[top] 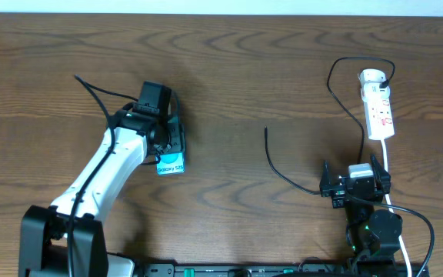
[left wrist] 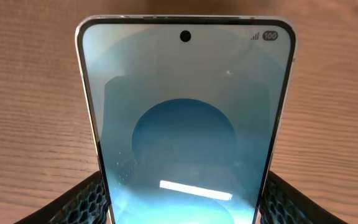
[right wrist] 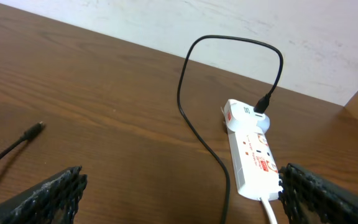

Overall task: Plug charger to phone and switch on socket
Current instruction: 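Lift the smartphone with the left gripper and raise it upright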

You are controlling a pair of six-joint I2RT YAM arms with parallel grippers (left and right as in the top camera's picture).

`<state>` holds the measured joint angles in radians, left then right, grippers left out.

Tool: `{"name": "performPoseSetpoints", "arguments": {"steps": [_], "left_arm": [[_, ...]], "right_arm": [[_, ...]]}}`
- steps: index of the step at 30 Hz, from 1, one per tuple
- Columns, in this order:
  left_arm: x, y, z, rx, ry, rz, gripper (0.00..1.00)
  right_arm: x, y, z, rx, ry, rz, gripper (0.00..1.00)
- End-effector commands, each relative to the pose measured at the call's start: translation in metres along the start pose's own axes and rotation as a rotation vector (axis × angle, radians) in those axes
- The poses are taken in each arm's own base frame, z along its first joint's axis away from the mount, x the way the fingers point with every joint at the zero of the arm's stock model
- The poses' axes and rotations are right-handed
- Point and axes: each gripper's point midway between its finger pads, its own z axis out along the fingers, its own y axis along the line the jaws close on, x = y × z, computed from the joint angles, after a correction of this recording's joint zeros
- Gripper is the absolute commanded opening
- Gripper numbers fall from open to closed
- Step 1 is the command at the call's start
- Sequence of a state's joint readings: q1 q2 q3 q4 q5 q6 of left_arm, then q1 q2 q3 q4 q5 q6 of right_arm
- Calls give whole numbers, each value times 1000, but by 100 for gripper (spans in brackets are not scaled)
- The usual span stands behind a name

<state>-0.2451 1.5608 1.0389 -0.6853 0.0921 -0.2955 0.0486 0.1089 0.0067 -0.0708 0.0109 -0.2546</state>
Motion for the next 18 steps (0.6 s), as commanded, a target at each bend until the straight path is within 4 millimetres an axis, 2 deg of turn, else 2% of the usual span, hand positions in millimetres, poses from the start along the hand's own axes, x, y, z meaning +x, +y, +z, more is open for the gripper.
{"name": "performPoseSetpoints", "arguments": {"steps": [1, 6, 10, 13, 18], "left_arm": [[-26, -25, -30, 111, -78, -45, 7], [-55, -52, -57, 270, -137, -84, 7], [-85, -63, -83, 392, -200, -164, 7], [-103, -62, -98, 476, -230, -248, 7], [-125, -36, -108, 567, -212, -572, 8]], "right_arm": [[1, 0, 0, -1, 3, 8, 99], [1, 0, 0, -1, 2, 8, 99], [1, 0, 0, -1, 3, 8, 99], [1, 0, 0, -1, 2, 8, 99], [1, 0, 0, -1, 3, 8, 99]]}}
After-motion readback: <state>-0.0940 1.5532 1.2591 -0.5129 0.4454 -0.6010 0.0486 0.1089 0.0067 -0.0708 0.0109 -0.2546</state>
